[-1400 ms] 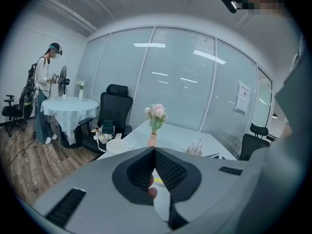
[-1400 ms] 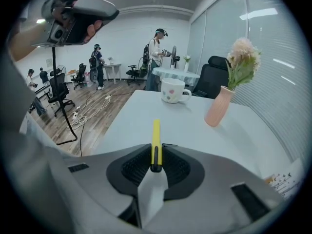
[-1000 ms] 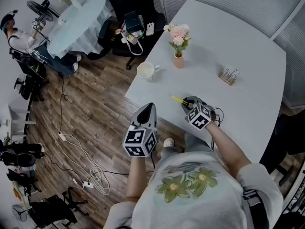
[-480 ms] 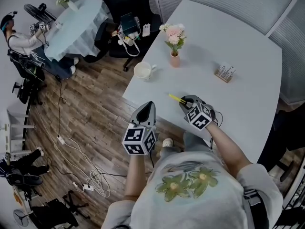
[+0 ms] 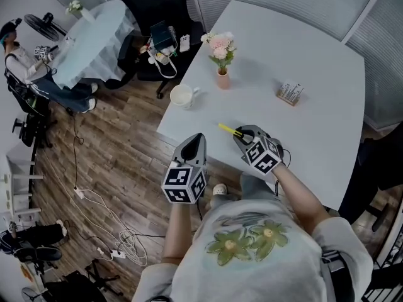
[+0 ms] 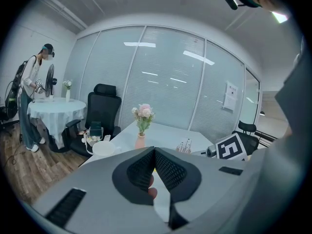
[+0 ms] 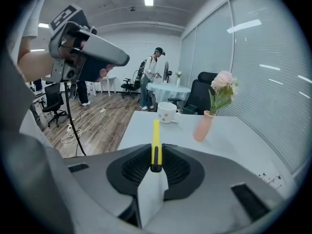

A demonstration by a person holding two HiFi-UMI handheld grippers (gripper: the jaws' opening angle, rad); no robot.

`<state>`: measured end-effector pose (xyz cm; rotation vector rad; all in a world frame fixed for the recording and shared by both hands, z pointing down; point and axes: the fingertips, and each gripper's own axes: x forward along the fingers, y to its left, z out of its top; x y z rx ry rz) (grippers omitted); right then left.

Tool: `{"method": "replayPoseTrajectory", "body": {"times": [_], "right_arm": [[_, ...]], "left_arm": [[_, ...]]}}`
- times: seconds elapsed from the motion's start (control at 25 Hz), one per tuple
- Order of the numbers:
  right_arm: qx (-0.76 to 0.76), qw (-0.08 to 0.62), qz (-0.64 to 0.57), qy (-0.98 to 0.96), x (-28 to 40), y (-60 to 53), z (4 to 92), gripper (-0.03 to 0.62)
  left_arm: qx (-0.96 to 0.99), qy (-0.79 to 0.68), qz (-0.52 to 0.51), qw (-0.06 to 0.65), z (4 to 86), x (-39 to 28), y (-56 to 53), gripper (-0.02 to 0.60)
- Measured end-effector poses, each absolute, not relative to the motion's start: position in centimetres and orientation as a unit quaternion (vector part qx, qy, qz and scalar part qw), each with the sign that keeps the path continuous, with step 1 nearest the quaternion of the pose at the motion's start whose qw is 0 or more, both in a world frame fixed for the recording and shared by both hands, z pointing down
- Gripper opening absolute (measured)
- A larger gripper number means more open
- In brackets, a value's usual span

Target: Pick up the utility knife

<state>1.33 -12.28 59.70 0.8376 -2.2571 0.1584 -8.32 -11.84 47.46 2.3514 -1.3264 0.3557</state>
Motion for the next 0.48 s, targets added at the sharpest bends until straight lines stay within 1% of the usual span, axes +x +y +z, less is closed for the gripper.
{"method": "replayPoseTrajectory", "body": {"times": [0.48], "right_arm": [[0.355, 0.328, 0.049, -0.874, 1.8, -11.5, 55.8, 0.074]], "left_arm": [[0.859, -0.454, 0.128, 0.2, 47.0, -6.8, -11.6, 0.002]]}}
